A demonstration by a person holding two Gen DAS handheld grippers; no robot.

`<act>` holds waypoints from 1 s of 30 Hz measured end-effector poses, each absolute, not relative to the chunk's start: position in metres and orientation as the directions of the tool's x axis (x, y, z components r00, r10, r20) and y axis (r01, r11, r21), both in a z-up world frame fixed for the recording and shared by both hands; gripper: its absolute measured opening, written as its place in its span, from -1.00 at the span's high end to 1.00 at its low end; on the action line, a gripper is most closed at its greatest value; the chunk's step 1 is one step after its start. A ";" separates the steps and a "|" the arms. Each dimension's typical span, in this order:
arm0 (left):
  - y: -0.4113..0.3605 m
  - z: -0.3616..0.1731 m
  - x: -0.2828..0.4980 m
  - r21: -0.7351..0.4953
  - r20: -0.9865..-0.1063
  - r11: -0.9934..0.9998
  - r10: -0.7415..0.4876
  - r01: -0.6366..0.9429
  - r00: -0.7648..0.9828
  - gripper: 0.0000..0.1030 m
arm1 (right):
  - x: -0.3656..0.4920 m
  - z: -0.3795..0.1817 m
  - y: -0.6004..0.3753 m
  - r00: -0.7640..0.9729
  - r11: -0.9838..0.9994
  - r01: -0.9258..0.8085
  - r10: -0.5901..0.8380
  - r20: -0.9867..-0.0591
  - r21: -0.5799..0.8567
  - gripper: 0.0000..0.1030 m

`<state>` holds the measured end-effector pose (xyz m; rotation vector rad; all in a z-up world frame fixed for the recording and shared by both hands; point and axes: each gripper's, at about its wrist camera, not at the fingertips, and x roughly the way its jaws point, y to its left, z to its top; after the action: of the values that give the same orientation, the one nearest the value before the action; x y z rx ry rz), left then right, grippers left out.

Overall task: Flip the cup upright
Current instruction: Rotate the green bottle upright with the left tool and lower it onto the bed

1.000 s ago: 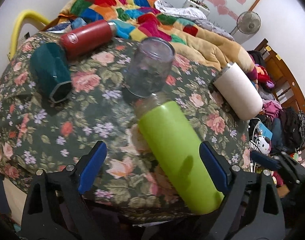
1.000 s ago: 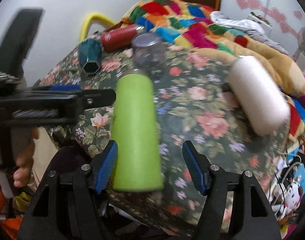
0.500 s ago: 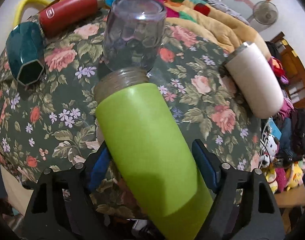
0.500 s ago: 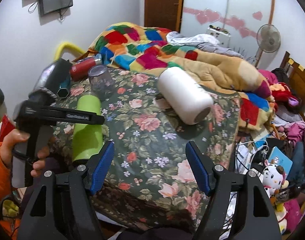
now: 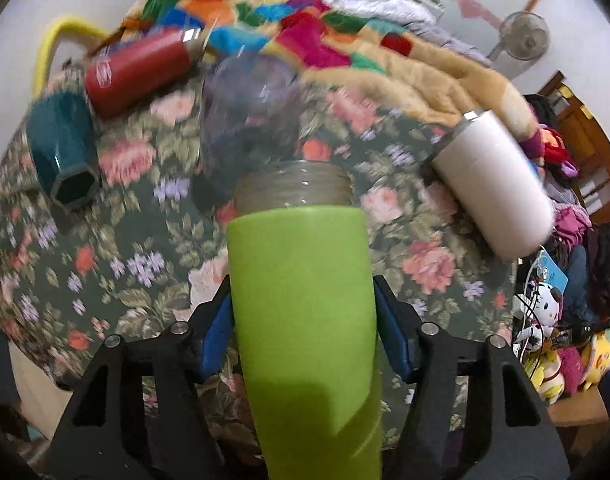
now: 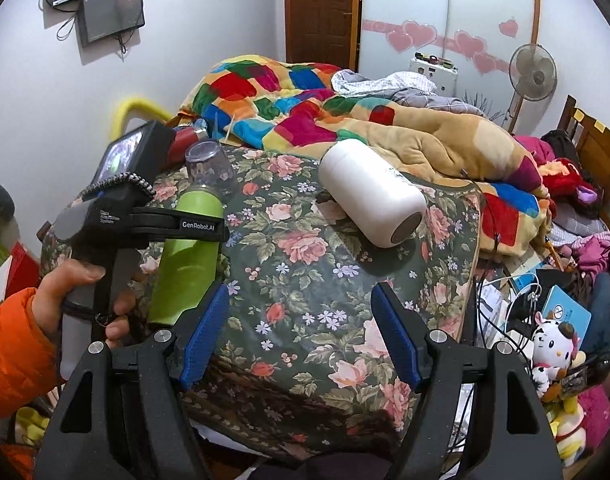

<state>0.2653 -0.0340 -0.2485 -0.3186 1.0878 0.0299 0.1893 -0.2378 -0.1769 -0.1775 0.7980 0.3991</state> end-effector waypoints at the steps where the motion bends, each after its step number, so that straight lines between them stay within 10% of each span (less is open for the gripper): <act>1: -0.036 -0.237 0.261 -0.229 -0.859 0.961 -0.126 -0.153 0.495 -0.22 | 0.189 -0.176 -0.237 0.632 0.912 -0.411 0.277 -0.724 -0.010 -0.37; 30: -0.085 -0.177 0.255 -0.018 -0.737 0.998 -0.054 0.060 0.674 -0.22 | 0.201 -0.180 -0.238 0.629 0.930 -0.368 0.262 -0.732 0.016 -0.37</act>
<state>0.2553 -0.0855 -0.1768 0.0080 0.8291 -0.0642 0.2013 -0.2381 -0.1797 -0.1396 0.8147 0.3620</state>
